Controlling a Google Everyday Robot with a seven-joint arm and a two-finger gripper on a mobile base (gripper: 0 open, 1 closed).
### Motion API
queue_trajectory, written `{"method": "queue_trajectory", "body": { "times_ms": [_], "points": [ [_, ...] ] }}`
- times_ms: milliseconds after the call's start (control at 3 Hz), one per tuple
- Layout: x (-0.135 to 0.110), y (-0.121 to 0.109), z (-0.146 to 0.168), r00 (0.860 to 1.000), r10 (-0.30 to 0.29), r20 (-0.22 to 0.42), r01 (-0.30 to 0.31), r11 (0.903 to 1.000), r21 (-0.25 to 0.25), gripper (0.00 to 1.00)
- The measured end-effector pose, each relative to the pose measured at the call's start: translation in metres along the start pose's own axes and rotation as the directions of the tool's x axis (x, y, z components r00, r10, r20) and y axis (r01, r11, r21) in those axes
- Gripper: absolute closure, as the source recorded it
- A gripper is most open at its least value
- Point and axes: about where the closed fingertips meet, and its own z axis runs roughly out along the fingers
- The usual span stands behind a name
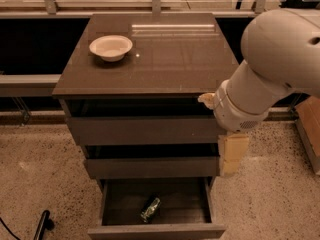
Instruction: Pick green can from bottom drawer and place on counter
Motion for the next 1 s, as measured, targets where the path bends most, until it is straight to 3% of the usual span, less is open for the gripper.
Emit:
{"method": "queue_trajectory", "body": {
  "times_ms": [333, 667, 1000],
  "points": [
    [-0.007, -0.001, 0.0, 0.999, -0.032, -0.02, 0.032, 0.9995, 0.0, 0.0],
    [-0.047, 0.005, 0.031, 0.983, -0.183, -0.006, 0.182, 0.9832, -0.006, 0.0],
    [-0.108, 0.028, 0.109, 0.906, -0.42, 0.057, 0.421, 0.907, -0.013, 0.0]
  ]
}}
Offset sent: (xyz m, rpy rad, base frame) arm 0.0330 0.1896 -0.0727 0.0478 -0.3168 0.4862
